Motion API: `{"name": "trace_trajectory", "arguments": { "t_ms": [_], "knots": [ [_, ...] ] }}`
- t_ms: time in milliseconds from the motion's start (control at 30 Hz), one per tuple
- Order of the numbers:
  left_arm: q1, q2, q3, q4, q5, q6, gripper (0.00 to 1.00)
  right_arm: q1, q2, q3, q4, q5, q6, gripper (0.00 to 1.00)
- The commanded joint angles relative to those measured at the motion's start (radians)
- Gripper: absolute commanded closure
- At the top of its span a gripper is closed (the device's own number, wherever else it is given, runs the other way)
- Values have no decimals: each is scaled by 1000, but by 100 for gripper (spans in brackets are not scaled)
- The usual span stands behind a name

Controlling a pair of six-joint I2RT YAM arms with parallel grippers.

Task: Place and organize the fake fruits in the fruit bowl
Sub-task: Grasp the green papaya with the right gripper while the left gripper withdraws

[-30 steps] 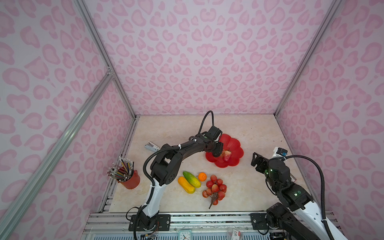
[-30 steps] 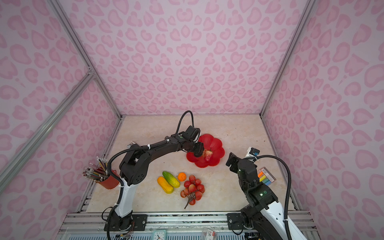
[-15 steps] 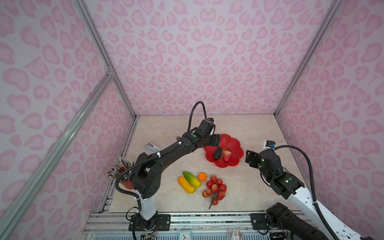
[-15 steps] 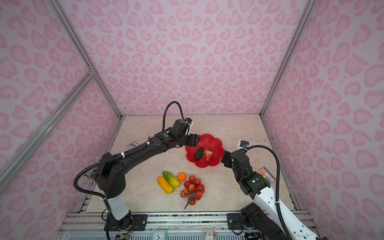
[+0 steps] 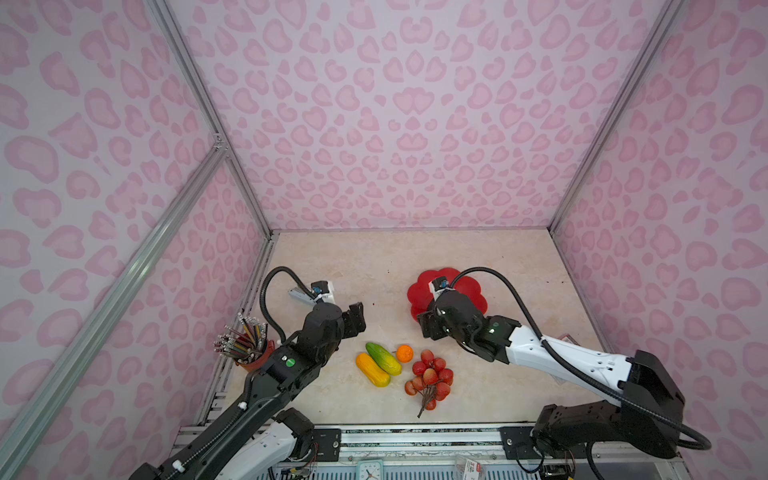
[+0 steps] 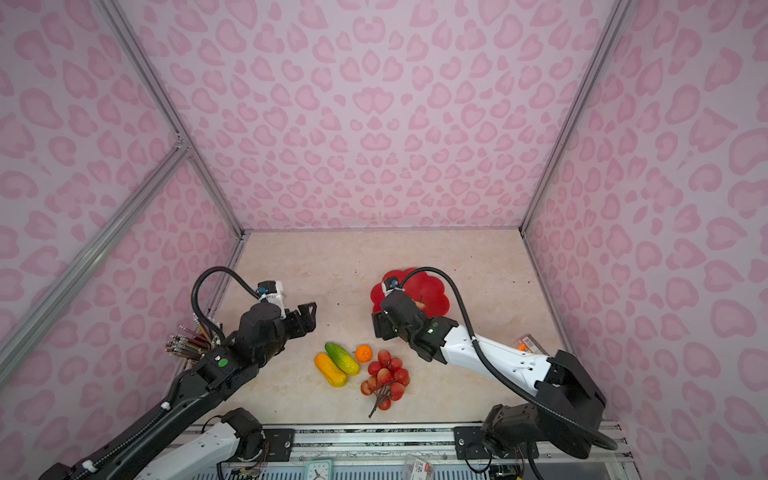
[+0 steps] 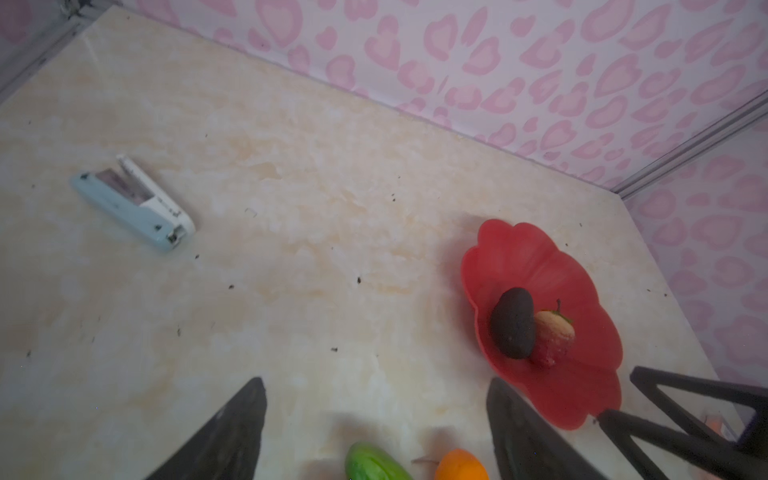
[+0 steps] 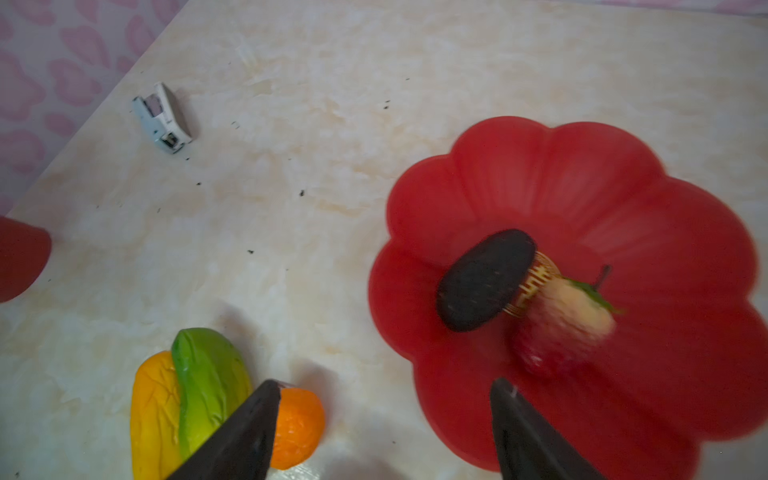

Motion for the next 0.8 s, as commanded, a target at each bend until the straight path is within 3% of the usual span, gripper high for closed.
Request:
{"name": "trace_trajectory", "arguments": {
  "t_ms": [0,333,600,733,767],
  "knots": [
    [6,-97,-88,-106,-36,-128,16,55,134,84,-19,-93,-39,23],
    [5,-264,-230,-247,51,-249,16,164,433,235,-18,-151,-3,27],
    [5,-302,-281,-265,97,-293,16,181,525,283,-20,-137,21,39],
    [5,-306,-276,-278,100,-289,16,181,553,327,-36,-151,15,40],
    [5,-306,-276,-278,105,-291,16,182,560,333,-31,-161,14,45]
  ]
}}
